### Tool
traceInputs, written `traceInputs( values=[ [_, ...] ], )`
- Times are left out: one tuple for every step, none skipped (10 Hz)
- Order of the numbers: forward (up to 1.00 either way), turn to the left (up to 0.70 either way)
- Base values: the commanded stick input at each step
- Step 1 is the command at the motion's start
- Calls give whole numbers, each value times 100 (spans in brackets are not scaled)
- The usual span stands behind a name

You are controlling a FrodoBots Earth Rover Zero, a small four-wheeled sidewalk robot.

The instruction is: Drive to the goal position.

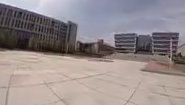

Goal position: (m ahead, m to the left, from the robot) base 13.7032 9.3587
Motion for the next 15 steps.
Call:
traceInputs(
  values=[
    [70, 0],
    [70, 0],
    [70, 0],
    [70, 0],
    [70, 0],
    [70, -12],
    [70, -26],
    [70, -35],
    [70, -35],
    [70, -35],
    [70, -35],
    [70, -35],
    [70, -35],
    [70, -35],
    [70, -35]
  ],
)
